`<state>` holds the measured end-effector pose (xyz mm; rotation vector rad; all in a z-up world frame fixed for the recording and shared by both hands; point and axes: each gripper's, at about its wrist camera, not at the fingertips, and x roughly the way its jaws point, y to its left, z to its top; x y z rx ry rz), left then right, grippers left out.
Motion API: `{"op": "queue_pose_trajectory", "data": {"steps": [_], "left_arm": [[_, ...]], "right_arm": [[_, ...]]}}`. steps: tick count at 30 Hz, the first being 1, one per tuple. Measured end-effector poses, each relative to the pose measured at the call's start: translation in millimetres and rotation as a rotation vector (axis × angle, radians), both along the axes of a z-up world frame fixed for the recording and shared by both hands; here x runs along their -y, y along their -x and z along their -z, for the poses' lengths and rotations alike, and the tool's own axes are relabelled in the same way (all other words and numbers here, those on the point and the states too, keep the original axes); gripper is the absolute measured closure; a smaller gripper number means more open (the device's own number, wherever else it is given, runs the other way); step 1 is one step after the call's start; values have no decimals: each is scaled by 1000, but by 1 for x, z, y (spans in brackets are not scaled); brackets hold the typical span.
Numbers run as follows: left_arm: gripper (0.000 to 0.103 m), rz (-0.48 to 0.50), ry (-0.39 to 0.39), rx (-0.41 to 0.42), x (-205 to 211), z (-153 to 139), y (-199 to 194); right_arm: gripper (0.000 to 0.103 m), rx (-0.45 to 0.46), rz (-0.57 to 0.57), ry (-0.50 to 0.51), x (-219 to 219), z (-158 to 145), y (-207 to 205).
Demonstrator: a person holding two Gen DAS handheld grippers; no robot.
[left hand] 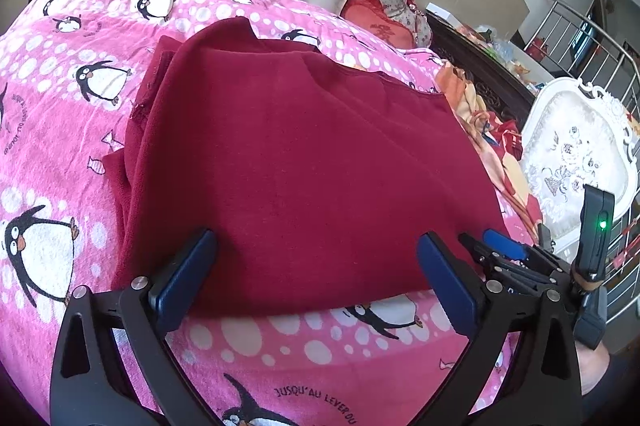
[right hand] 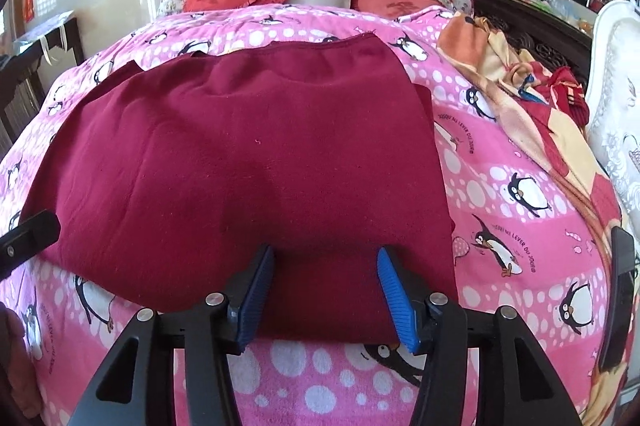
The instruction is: Fold small clothes
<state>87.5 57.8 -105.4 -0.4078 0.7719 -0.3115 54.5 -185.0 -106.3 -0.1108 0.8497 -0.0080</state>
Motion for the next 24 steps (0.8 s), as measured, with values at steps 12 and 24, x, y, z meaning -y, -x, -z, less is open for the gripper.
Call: {"op": "queue_pose_trajectory", "data": {"steps": [12, 24], "left_arm": [[1, 0, 52, -12, -7, 0, -3], [1, -10, 94, 2, -12, 0, 1]], "right_arm": [[50, 11, -8, -4, 1, 2, -1], [50, 14, -9, 2, 1, 2, 0]]}}
